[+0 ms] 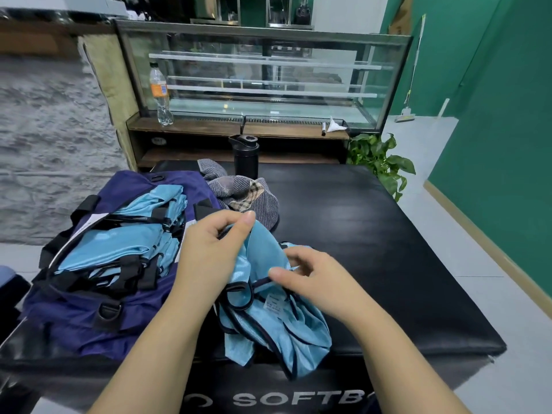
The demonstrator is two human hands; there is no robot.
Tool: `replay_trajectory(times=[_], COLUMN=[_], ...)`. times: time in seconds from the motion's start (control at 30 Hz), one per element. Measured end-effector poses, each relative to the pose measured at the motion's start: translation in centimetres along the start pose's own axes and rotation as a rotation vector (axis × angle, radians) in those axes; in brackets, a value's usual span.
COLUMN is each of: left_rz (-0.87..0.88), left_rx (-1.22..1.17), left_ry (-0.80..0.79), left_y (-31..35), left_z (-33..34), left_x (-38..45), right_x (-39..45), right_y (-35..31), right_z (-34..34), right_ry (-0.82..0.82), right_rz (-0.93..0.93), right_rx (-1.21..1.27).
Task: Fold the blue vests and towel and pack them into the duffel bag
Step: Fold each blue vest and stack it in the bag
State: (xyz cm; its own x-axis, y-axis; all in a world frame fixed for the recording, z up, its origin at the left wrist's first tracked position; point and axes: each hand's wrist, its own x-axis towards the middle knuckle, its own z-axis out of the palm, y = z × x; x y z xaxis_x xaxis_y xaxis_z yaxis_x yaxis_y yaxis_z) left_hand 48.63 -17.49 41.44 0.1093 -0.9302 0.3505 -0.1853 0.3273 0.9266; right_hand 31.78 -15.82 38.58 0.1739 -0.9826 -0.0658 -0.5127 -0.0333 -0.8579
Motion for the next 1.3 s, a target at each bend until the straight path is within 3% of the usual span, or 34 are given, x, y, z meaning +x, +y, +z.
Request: replay_trajectory(times=[0.1, 0.23, 0.3, 0.37, 0.53, 0.63, 0.73, 0.9, 0.97, 1.03, 1.1, 1.3], left_rz=[0.015, 0.033, 0.047, 0.013, -0.081, -0.138, -0.124, -0.137, -0.113, -0.071, -0.034, -0.061], left_rx=[-0.013, 0.136, 0.323, 0.342, 0.193, 0.132, 0.077, -0.051, -0.021, 0.009, 0.006, 0.018], left_ry=[-0.034, -0.022, 0.011, -0.013, -0.337, -0.458, -0.494, -0.181, -0.116, -0.151, -0.213, -0.217], left_y=[0.6, -0.2, -1.1, -1.5, -1.6, -1.6, -1.4, -0.8, -0.3, 0.3, 0.7, -0.2], left_z=[0.4, -0.2, -0.7, -0.9, 0.6, 1.6, 2.2, 2.0, 1.7, 1.6, 1.7, 1.3], left_x=[-0.2, -0.4, -0.5, -0.7, -1.9, -2.5, -3.0, -2.6, -2.5, -2.6, -2.6, -2.6], right_x=[0.0, 0.6, 0.8, 0.7, 0.4, 0.5, 0.9, -0.1, -0.7, -1.3, -1.4, -1.7], right_y=[-0.6, -0.8, -0.9, -1.2, -2.0, -1.8, -1.5, -1.4, -2.3, -3.3, -3.6, -3.4], right_z=[0.3, -0.3, -1.2, -1.8, -2.5, -2.3, -1.9, -1.8, -2.2, -2.3, -2.1, -3.0], right_ry=[-0.018, 0.247, 0.285, 0.253, 0.26, 0.28, 0.332, 0.544, 0.451, 0.229, 0.114, 0.188], right_rz=[-0.061, -0.091, 0.031, 0.106, 0.171, 0.215, 0.174, 0.027, -0.046, -0.053, -0.078, -0.068], right_rx=[-0.044, -0.029, 0.252, 0.567, 0.909, 0.856, 0.571, 0.064, 0.136, 0.257, 0.252, 0.425])
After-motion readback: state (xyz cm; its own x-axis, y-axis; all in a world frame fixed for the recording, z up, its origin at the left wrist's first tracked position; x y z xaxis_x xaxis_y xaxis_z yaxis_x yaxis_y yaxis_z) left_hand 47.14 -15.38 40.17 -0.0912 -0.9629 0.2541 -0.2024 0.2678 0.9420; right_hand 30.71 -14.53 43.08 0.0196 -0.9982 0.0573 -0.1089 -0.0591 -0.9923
